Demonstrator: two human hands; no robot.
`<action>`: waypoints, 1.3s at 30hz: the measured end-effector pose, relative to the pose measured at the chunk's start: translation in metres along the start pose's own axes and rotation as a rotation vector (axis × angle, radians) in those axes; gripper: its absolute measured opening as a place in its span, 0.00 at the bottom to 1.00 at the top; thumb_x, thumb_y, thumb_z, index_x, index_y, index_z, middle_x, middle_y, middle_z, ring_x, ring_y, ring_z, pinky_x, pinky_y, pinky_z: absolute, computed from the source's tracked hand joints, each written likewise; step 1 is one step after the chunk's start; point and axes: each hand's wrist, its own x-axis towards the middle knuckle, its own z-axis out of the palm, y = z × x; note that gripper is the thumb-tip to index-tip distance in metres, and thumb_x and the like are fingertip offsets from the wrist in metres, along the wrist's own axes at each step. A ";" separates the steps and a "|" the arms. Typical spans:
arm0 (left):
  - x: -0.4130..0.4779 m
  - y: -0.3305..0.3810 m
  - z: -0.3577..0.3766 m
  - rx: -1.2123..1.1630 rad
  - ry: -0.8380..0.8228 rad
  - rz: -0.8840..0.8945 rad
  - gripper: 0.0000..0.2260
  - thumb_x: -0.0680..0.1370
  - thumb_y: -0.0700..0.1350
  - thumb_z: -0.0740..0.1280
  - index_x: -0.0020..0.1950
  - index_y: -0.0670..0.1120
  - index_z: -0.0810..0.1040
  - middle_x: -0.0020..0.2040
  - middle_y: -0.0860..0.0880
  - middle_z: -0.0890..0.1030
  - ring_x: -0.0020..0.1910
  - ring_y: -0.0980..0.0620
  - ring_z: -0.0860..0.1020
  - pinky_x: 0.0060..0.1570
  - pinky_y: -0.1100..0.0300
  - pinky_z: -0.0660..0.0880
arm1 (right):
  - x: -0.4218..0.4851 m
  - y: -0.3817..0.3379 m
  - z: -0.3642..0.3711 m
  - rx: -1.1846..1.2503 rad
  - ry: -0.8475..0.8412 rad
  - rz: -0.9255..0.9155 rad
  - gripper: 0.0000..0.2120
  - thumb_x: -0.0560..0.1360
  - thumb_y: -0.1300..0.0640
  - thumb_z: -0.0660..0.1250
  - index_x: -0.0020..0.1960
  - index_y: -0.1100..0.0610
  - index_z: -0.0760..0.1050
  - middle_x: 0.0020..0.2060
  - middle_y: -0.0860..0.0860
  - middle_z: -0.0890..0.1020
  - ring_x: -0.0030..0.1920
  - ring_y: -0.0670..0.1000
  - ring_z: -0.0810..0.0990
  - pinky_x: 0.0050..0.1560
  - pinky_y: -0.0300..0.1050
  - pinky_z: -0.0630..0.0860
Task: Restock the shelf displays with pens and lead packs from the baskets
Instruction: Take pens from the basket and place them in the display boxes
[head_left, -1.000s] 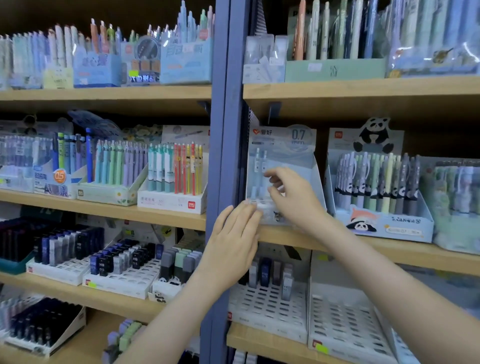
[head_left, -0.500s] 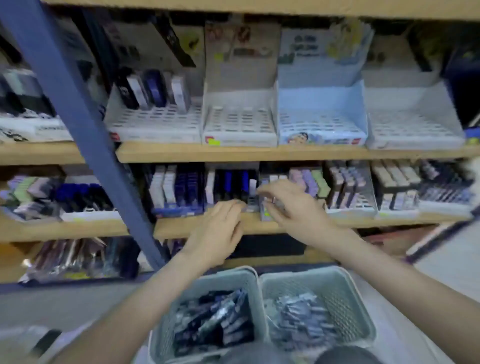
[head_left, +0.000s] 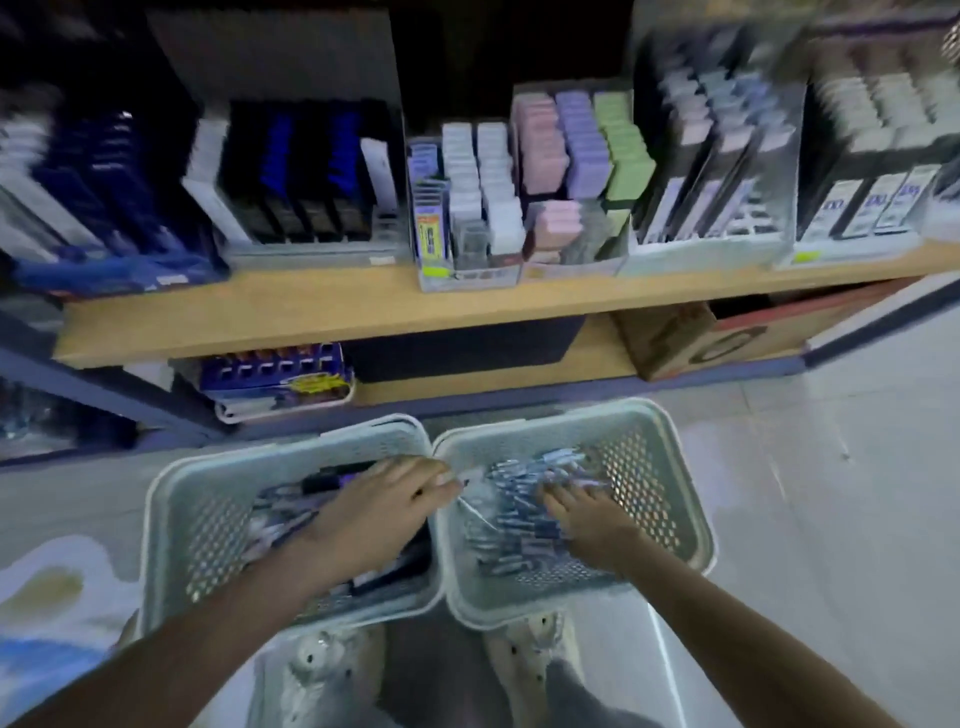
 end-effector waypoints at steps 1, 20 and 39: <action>0.000 -0.002 0.005 -0.002 -0.009 -0.002 0.35 0.57 0.35 0.78 0.63 0.49 0.75 0.59 0.48 0.78 0.58 0.48 0.71 0.52 0.55 0.77 | 0.013 0.003 0.014 -0.032 -0.029 -0.035 0.47 0.46 0.40 0.81 0.62 0.56 0.78 0.56 0.55 0.82 0.52 0.56 0.82 0.43 0.48 0.81; 0.021 0.010 0.039 -0.047 0.167 0.048 0.15 0.76 0.38 0.62 0.63 0.42 0.71 0.61 0.42 0.79 0.60 0.43 0.75 0.65 0.50 0.66 | 0.038 -0.003 0.017 -0.346 0.094 -0.157 0.24 0.78 0.65 0.58 0.72 0.64 0.57 0.70 0.63 0.64 0.69 0.61 0.64 0.67 0.54 0.63; 0.023 0.013 0.039 -0.055 0.147 0.048 0.15 0.75 0.39 0.57 0.59 0.41 0.78 0.60 0.42 0.79 0.60 0.45 0.72 0.63 0.52 0.65 | 0.013 0.003 0.006 -0.096 0.260 -0.245 0.21 0.73 0.68 0.65 0.65 0.64 0.67 0.61 0.62 0.75 0.63 0.60 0.73 0.68 0.53 0.66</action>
